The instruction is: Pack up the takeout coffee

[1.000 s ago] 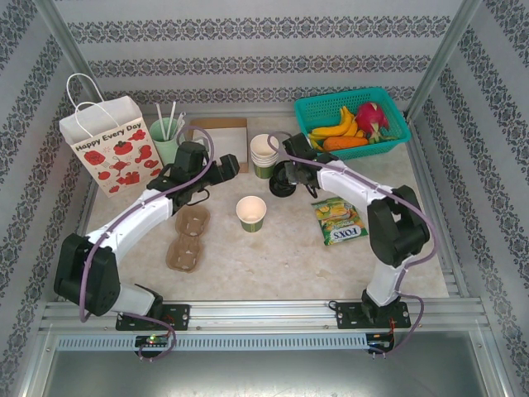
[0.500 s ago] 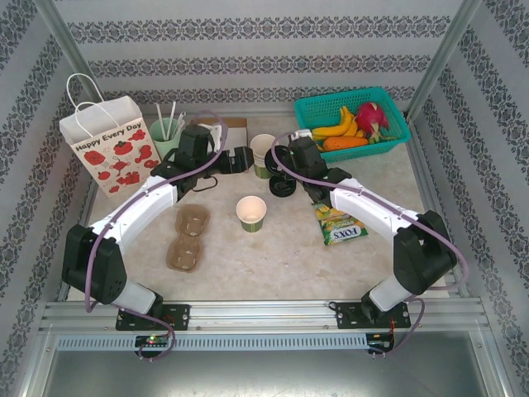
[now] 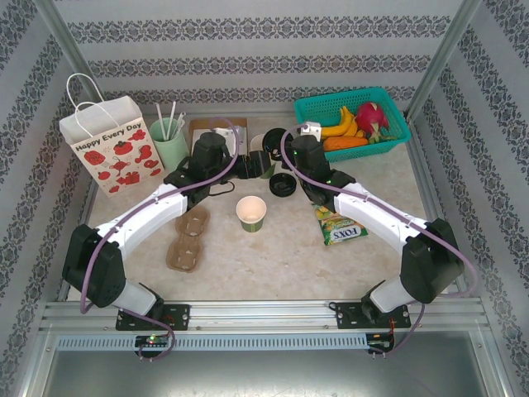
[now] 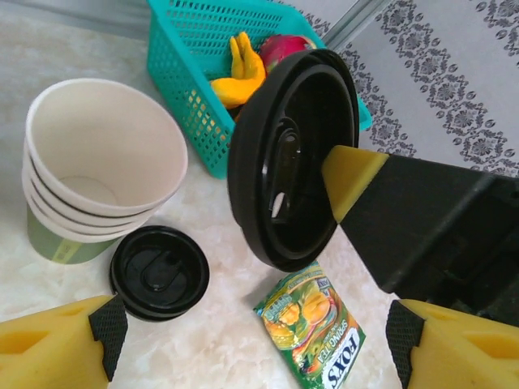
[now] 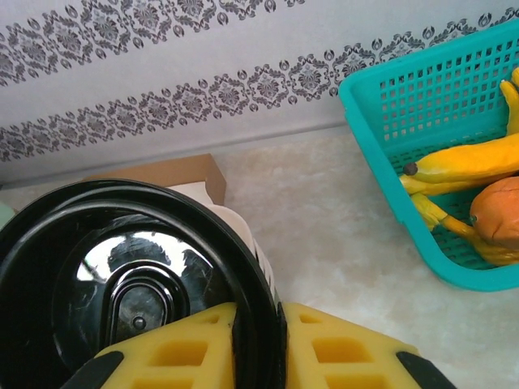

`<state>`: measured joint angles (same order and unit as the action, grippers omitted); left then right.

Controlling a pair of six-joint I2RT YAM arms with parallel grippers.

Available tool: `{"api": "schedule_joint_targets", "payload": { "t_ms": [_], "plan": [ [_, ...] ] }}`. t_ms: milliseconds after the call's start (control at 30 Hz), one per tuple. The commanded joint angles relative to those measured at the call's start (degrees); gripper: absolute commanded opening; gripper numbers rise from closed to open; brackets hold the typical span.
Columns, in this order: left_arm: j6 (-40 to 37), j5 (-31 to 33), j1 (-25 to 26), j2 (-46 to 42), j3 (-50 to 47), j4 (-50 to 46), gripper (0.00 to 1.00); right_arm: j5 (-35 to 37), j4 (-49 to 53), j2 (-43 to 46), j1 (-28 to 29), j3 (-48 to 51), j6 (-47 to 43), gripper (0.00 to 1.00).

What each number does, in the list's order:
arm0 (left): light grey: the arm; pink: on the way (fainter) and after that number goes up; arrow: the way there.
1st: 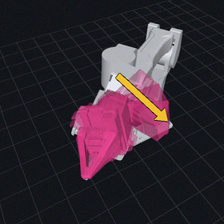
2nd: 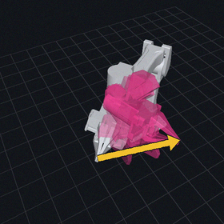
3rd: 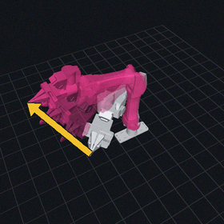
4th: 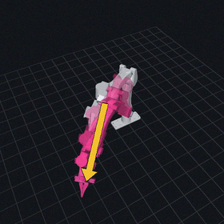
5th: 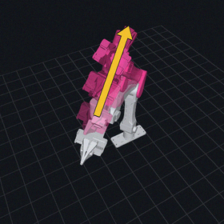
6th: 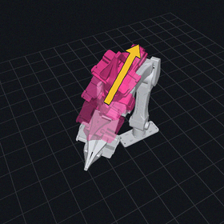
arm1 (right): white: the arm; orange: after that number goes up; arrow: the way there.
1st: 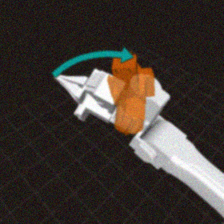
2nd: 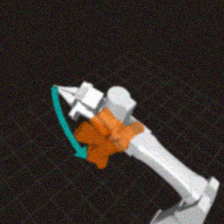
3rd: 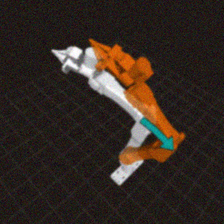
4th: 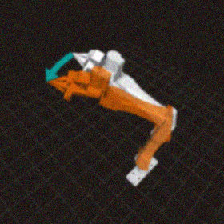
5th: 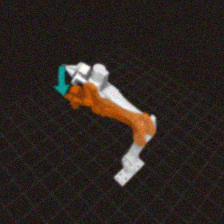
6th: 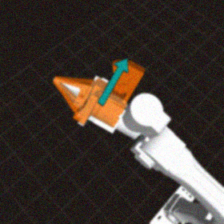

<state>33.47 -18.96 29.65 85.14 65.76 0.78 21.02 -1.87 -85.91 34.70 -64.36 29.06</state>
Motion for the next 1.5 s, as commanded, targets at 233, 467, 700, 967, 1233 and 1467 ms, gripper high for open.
{"api": "schedule_joint_targets", "payload": {
  "t_ms": [233, 467, 700, 967, 1233, 1467],
  "plan": [
    [1.7, 2.4, 0.9, 4.1, 5.8, 3.8, 0.74, 5.5, -6.0, 2.3, 2.2, 1.8, 3.0, 0.22],
    [1.6, 4.1, 0.9, 5.6, 7.8, 2.5, 0.57, 5.3, -6.7, 1.9, 2.5, 1.5, 3.0, 0.22],
    [0.5, 4.1, 1.0, 7.6, 10.3, 0.0, 0.42, 4.6, -7.3, 1.5, 2.6, 1.4, 3.0, 0.23],
    [-0.6, 4.5, 1.0, 9.1, 12.5, -2.5, 0.37, 4.6, -8.1, 2.0, 2.7, 2.1, 2.6, 0.23],
    [-0.9, 4.5, 1.0, 10.1, 13.2, -3.3, 0.29, 3.9, -9.3, 2.3, 2.9, 2.4, 2.2, 0.23],
    [-1.6, 5.0, 1.1, 10.2, 13.6, -3.4, 0.15, 3.6, -10.1, 3.1, 3.0, 3.2, 2.1, 0.23]
  ]
}}
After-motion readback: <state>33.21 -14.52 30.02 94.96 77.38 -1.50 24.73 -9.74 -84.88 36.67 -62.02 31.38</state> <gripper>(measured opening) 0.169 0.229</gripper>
